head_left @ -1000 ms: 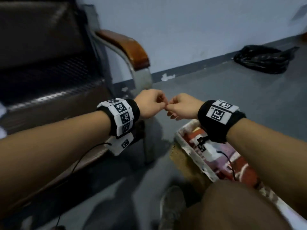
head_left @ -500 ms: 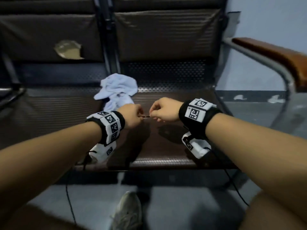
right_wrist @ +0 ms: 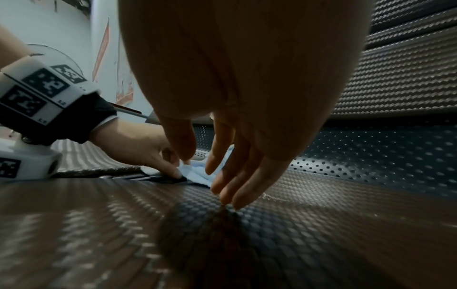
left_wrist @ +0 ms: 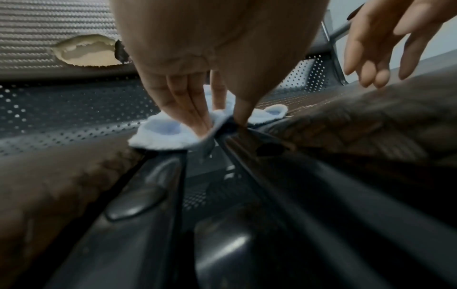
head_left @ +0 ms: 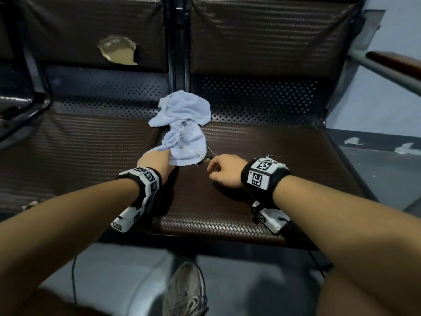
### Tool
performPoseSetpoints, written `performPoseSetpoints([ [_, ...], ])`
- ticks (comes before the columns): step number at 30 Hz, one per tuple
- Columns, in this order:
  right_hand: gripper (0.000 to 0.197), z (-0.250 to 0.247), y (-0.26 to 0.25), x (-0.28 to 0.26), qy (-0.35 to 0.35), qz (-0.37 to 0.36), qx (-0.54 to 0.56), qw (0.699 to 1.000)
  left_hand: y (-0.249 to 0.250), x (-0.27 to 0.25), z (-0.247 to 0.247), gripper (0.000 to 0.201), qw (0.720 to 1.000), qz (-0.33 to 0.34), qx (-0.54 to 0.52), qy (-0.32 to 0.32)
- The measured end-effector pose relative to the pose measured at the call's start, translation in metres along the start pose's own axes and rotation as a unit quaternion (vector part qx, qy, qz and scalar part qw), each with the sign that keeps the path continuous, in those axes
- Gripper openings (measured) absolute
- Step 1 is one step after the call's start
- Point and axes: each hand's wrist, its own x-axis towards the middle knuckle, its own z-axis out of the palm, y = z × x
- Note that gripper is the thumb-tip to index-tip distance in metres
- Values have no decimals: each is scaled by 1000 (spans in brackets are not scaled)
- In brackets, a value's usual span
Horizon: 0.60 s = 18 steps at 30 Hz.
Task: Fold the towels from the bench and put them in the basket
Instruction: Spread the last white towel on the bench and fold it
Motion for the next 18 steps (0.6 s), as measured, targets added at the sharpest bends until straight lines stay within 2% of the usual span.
performPoseSetpoints([
  [4, 36, -1, 4, 7, 26, 6, 11, 1000, 16, -2, -9, 29, 996, 41, -39, 67],
  [6, 55, 0, 5, 8, 51, -3, 19, 998, 37, -8, -14, 27, 984, 68, -154, 62],
  [9, 82, -7, 7, 7, 96, -19, 87, 991, 69, -24, -27, 24, 941, 110, -311, 71],
  [10, 81, -11, 8, 6, 99, -21, 98, 990, 78, -30, -34, 25, 927, 127, -344, 82],
  [11, 70, -15, 10, 4, 98, -31, 90, 991, 86, -36, -42, 26, 909, 142, -381, 91],
  [13, 28, -28, 16, -1, 100, -46, 61, 992, 99, -45, -58, 30, 869, 165, -455, 101],
  [14, 17, -35, 18, -7, 110, -36, 68, 991, 103, -48, -65, 31, 852, 173, -483, 100],
  [16, 12, -46, 26, -18, 138, -8, 108, 985, 110, -49, -73, 23, 829, 189, -520, 81],
  [18, 20, -55, 33, -32, 166, -16, 193, 967, 114, -47, -71, 15, 798, 194, -568, 56],
])
